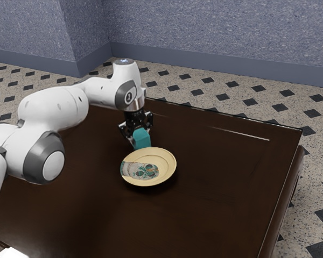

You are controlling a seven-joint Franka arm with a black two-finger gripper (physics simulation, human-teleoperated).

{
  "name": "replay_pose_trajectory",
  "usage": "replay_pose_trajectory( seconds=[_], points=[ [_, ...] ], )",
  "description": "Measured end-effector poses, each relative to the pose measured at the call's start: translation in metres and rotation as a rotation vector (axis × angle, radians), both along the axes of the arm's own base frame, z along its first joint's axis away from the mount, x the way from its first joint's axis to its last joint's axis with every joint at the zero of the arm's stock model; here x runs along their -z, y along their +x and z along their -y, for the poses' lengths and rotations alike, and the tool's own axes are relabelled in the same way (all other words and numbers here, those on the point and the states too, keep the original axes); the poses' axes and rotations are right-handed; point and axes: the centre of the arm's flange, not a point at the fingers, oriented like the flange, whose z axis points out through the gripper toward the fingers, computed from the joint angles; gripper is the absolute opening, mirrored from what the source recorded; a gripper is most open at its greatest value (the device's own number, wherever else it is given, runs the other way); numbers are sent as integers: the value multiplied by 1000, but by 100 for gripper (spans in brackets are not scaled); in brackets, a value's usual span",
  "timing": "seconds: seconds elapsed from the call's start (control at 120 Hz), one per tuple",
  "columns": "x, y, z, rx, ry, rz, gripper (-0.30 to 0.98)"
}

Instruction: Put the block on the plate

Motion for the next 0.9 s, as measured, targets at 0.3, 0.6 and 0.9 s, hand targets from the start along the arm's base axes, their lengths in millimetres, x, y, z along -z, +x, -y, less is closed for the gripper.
replay_pose_trajectory(
  seconds=[0.3, 0.6, 0.9],
  points=[
    [-93, -41, 31, 49, -20, 4, 34],
    [-50, -85, 85, 116, -59, -102, 41],
    [-164, -80, 71, 165, -16, 48, 62]
  ],
)
